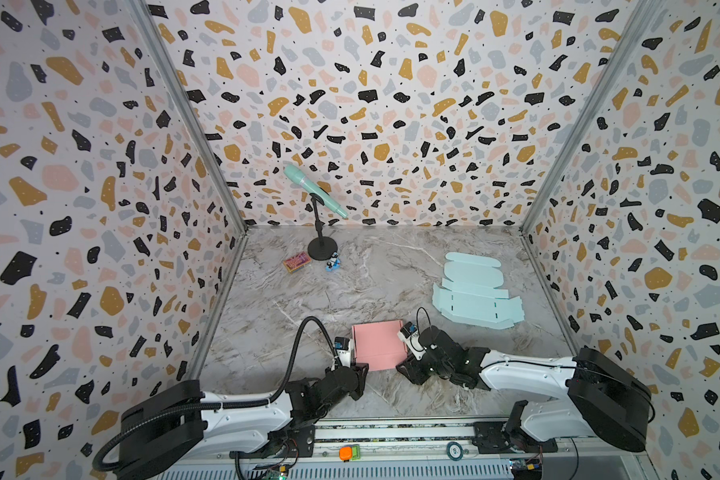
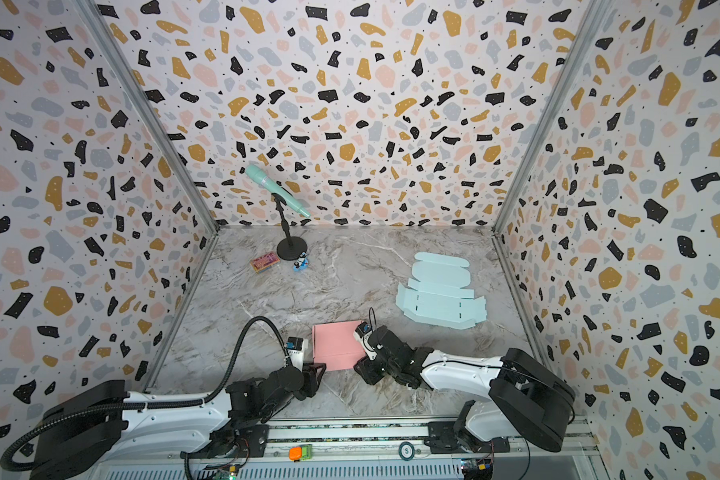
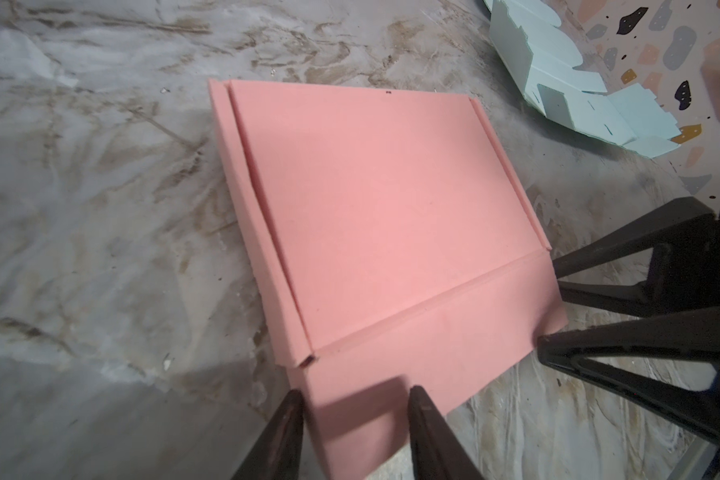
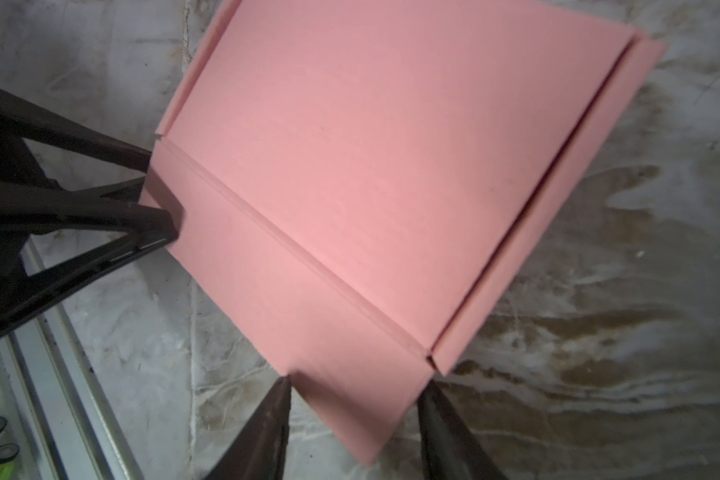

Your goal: Fold the paper box

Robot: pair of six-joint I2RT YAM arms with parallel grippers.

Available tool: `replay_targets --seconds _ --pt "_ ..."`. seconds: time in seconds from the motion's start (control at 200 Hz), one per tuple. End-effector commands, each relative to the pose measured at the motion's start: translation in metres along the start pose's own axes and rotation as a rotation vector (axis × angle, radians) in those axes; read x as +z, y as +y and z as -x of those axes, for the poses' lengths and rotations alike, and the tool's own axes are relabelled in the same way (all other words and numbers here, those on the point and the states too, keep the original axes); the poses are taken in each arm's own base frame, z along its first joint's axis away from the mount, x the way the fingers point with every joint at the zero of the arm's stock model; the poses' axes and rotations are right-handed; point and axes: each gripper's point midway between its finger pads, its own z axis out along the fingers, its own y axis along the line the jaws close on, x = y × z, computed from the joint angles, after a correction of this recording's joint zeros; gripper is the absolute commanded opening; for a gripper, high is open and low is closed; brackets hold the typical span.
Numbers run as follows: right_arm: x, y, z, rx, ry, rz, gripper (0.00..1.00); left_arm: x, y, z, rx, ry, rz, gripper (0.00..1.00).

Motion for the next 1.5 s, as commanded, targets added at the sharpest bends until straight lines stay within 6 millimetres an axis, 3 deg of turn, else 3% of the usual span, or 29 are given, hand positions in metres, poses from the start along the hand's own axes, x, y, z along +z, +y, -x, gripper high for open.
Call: replay_targets --seconds 0.0,0.471,0.731,0.931,1.161,1.311,1.492 --pt "0.000 0.005 0.013 -0.010 -0.029 0.014 0.47 0.000 0.000 0.005 -0.007 -0.034 0.000 0.41" --pt "0.005 -0.006 0.013 -0.007 -0.014 -0.012 0.47 0.004 0.012 0.007 0.019 -0.050 0.088 0.38" --pt "-0.004 -0.007 0.017 -0.013 -0.034 -0.026 0.51 0.006 0.001 0.012 0.043 -0.031 0.081 0.39" --pt "-0.010 -0.007 0.021 -0.021 -0.039 -0.041 0.53 -0.002 -0.007 0.018 0.049 -0.032 0.039 0.42" --pt "-0.019 -0.010 0.027 -0.024 -0.058 -0.068 0.55 -0.014 -0.001 0.021 0.054 -0.037 0.046 0.45" --pt "-0.019 -0.012 0.028 -0.027 -0.059 -0.079 0.56 -0.022 -0.006 0.039 0.076 -0.079 0.039 0.46" --pt "-0.020 -0.009 0.034 -0.034 -0.061 -0.075 0.56 -0.023 -0.004 0.075 0.091 -0.127 0.050 0.49"
